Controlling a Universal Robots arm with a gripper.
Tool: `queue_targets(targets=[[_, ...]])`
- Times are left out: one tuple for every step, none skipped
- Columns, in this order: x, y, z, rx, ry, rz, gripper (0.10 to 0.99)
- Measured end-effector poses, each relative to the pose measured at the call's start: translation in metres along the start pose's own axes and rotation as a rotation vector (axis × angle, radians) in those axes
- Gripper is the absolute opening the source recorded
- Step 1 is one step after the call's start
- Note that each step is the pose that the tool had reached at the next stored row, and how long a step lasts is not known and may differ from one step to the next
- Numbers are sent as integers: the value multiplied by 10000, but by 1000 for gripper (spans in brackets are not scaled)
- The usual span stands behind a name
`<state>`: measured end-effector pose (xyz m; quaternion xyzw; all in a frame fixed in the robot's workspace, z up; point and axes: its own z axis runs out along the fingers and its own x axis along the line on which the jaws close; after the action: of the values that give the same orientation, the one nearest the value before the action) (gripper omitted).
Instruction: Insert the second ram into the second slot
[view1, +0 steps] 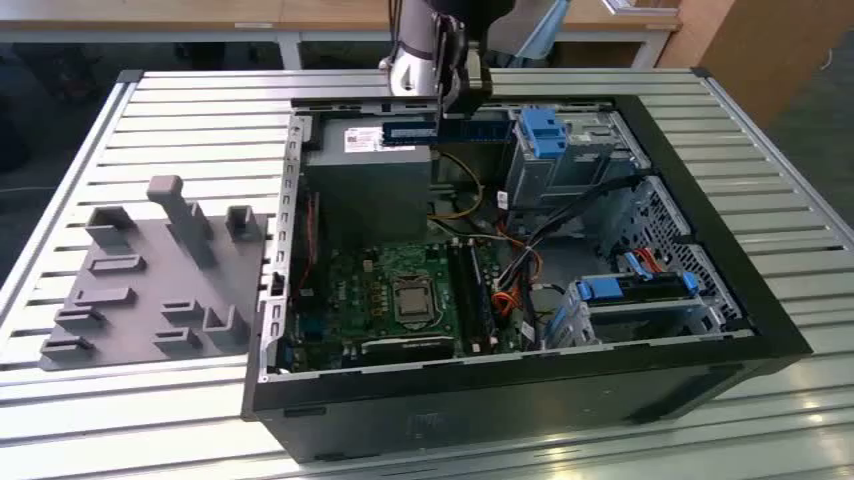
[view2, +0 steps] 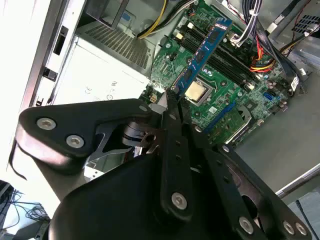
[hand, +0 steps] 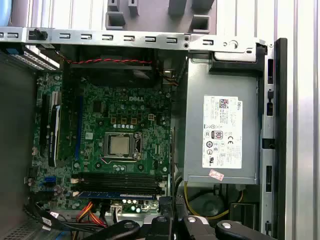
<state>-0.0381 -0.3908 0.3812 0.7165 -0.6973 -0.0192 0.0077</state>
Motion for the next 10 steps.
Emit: queue_targets(targets=[[0, 0, 0, 0, 0, 0, 137], [7, 0, -1, 0, 0, 0, 137], [17, 1, 0, 0, 2, 0, 137], [19, 1, -1, 0, 3, 0, 137], [21, 1, -1, 0, 4, 1, 137], [23, 1, -1, -1, 4, 0, 137], [25, 1, -1, 0, 4, 0, 137], [27, 1, 0, 0, 5, 0, 137], [32, 1, 0, -1, 16, 1, 137], [36, 1, 0, -1, 25, 1, 137]])
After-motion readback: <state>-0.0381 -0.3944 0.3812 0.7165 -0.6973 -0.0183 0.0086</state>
